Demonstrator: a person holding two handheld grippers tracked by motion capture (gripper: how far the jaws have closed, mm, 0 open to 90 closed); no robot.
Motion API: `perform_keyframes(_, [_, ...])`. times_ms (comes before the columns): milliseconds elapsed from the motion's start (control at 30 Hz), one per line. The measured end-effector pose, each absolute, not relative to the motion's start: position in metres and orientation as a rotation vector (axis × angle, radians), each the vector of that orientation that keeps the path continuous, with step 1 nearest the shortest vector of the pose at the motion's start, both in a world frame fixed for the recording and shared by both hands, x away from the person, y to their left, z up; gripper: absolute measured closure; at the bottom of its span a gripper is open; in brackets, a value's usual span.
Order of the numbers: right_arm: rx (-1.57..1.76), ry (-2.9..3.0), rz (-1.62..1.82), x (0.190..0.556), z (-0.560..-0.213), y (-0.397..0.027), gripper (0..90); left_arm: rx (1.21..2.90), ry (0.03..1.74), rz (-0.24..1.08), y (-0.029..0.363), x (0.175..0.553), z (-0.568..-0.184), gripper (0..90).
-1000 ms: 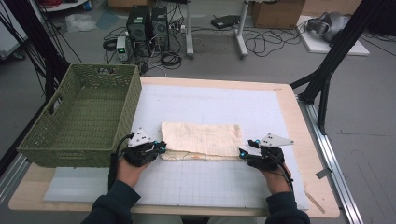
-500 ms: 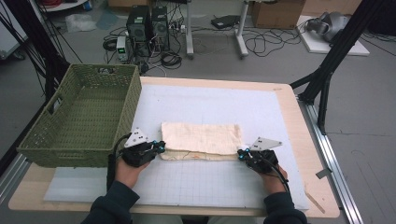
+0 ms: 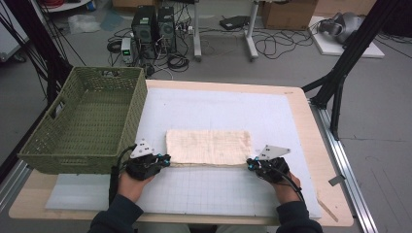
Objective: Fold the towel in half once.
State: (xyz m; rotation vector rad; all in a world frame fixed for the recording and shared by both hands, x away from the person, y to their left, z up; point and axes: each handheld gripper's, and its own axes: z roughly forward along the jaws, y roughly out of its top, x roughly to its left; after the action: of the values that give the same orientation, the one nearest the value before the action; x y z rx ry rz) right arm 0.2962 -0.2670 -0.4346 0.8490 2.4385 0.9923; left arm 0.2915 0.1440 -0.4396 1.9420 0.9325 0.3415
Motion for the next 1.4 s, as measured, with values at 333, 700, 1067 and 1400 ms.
perform_keyframes(333, [1.112,2.239,1.167,0.305,-0.429,-0.290,52.2,1.841,1.053,0.382,0.155,0.315,-0.436,45.4])
perform_keyframes(700, [1.284,2.274,1.147,0.320,-0.451,-0.276,76.7,1.987,1.047,0.406,0.142,0.323,-0.451,63.6])
perform_keyframes(1067, [1.279,2.325,1.063,0.302,-0.442,-0.277,86.2,1.992,1.072,0.347,0.145,0.310,-0.447,87.9])
perform_keyframes(1400, [1.212,2.226,1.093,0.302,-0.433,-0.280,56.2,1.925,1.046,0.411,0.143,0.317,-0.436,53.6])
